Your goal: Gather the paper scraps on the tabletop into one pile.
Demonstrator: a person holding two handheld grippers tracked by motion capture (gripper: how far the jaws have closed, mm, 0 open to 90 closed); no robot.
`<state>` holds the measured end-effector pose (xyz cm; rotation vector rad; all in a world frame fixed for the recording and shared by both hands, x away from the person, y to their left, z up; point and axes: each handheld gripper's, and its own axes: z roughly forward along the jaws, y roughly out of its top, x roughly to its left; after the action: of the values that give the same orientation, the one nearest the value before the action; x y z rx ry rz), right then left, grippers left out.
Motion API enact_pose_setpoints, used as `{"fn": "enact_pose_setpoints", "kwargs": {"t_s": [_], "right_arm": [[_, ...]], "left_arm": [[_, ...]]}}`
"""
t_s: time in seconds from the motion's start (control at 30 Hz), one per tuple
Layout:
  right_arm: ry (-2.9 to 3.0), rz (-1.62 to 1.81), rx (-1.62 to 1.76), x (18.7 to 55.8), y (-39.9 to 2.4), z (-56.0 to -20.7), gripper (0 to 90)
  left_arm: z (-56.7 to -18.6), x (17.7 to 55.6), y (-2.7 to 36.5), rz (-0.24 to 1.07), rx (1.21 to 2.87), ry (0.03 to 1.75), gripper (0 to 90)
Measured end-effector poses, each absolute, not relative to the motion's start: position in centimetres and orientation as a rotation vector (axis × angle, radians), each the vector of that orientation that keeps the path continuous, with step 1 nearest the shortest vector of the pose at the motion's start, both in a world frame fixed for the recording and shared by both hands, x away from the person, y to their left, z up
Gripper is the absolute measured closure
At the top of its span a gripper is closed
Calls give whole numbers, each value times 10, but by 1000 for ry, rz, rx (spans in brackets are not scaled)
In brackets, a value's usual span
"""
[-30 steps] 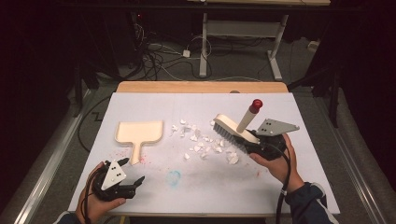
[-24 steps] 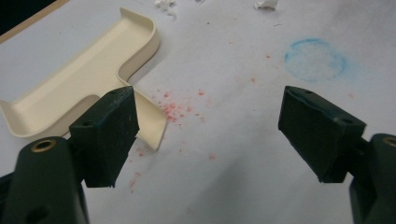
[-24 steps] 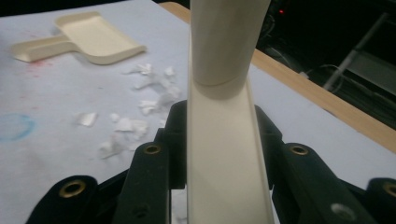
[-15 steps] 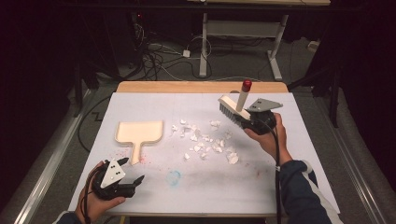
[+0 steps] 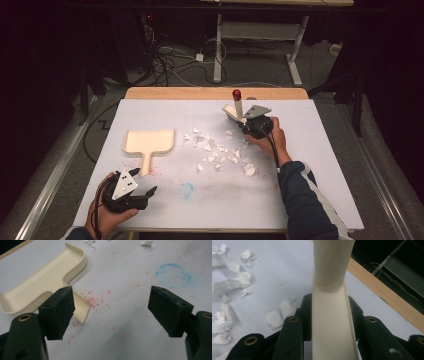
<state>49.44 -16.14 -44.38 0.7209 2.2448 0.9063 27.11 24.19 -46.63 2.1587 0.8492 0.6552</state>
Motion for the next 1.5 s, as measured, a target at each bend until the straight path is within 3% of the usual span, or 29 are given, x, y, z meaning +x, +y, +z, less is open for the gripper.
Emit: {"fn": "enact_pose_setpoints", "kwargs": {"t_s": [0.3, 0.77, 1.1, 1.5], "right_arm": [[2295, 1014, 629, 459, -162, -455, 672], [2348, 1103, 504, 409, -179, -444, 676], [2280, 1131, 535, 413, -186, -428, 676], [2260, 1120, 570, 466, -150, -412, 676]], "left_arm": [[-467, 271, 241, 645, 2166, 843, 206], [-466, 273, 235, 637, 2172, 825, 206], [-463, 271, 236, 664, 2169, 794, 202], [-463, 269, 236, 672, 2179, 795, 202]]}}
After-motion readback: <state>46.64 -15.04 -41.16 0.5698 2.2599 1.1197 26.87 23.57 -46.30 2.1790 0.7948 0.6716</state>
